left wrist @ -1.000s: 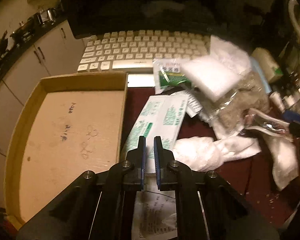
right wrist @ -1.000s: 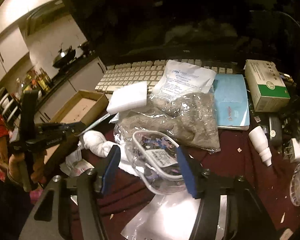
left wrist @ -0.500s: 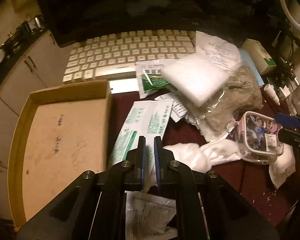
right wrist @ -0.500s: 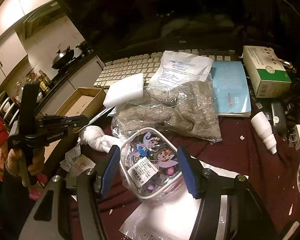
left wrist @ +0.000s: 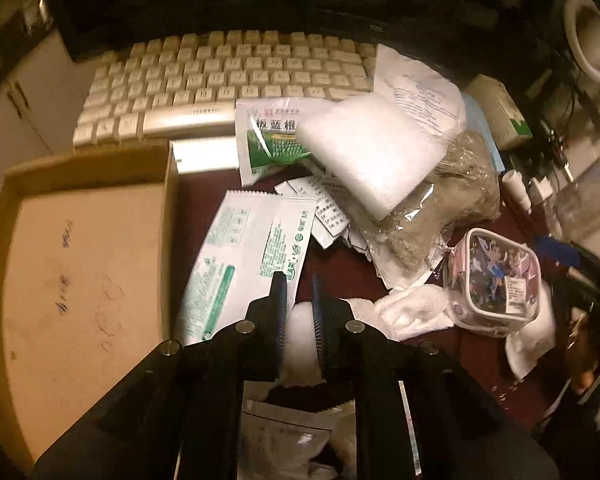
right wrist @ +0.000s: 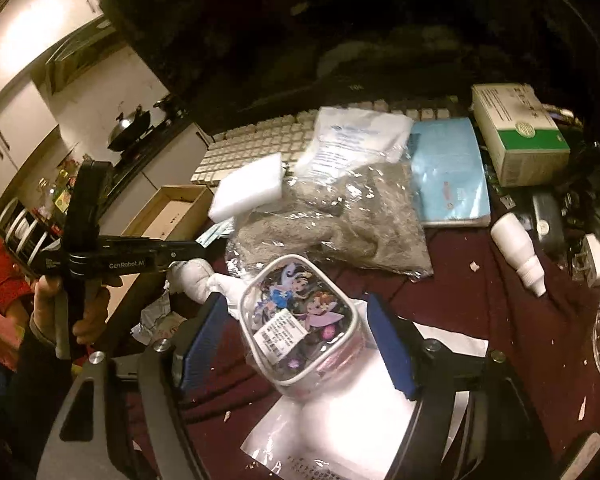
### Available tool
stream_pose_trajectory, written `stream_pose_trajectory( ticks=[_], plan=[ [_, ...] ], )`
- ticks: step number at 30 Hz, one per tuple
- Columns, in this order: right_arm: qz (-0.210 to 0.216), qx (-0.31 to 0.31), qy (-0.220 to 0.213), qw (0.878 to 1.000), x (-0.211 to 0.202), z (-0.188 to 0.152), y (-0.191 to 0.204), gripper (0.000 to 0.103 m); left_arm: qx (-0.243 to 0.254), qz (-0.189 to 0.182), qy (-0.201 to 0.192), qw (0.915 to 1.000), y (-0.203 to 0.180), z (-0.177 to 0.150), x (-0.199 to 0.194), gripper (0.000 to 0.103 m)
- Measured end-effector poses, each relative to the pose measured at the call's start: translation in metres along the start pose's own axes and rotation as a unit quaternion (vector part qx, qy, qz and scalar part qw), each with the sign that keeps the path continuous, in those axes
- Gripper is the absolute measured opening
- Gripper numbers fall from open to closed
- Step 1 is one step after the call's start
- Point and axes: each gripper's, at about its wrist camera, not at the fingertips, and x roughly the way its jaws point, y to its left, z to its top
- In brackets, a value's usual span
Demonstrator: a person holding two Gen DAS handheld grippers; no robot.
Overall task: Organize soft objects
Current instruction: 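Carry the packet with left tool while right tool carries the pouch toward the tray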
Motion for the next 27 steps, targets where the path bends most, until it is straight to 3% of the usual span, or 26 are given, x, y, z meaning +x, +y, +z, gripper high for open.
stream_pose_trajectory(
  ticks=[3, 9, 14, 19, 21, 23, 27],
  plan=[
    [0.002, 0.007, 0.014, 1.000, 0.007, 0.000, -0.003, 0.073, 0.020, 0.017, -0.025, 0.9993, -0.009, 0.003, -0.010, 0.016],
    [-0.006, -0.006, 0.030, 1.000, 0.019, -0.004, 0.004, 0.073, 0.079, 0.098, 0.007, 0.9920, -0.024, 0.005, 0.013, 0.016],
    [-0.011, -0.014, 0.032, 0.999, 0.019, -0.006, 0.006, 0.073, 0.079, 0.152, 0.033, 0.9848, -0.020, 0.007, 0.029, 0.024],
    [-0.018, -0.012, 0.034, 0.999, 0.020, -0.006, 0.005, 0.073, 0.066, 0.134, 0.043, 0.9878, -0.011, 0.016, 0.033, 0.025],
    [-0.021, -0.013, 0.036, 0.999, 0.021, -0.006, 0.006, 0.072, 0.060, 0.156, 0.041, 0.9852, -0.007, 0.019, 0.032, 0.025],
    [-0.021, -0.012, 0.045, 0.999, 0.024, -0.006, 0.006, 0.072, 0.056, 0.169, 0.033, 0.9835, -0.006, 0.021, 0.032, 0.012],
    [-0.008, -0.003, 0.060, 0.998, 0.030, -0.006, 0.002, 0.072, 0.037, 0.171, -0.013, 0.9844, -0.002, 0.018, 0.010, 0.002]
  ],
)
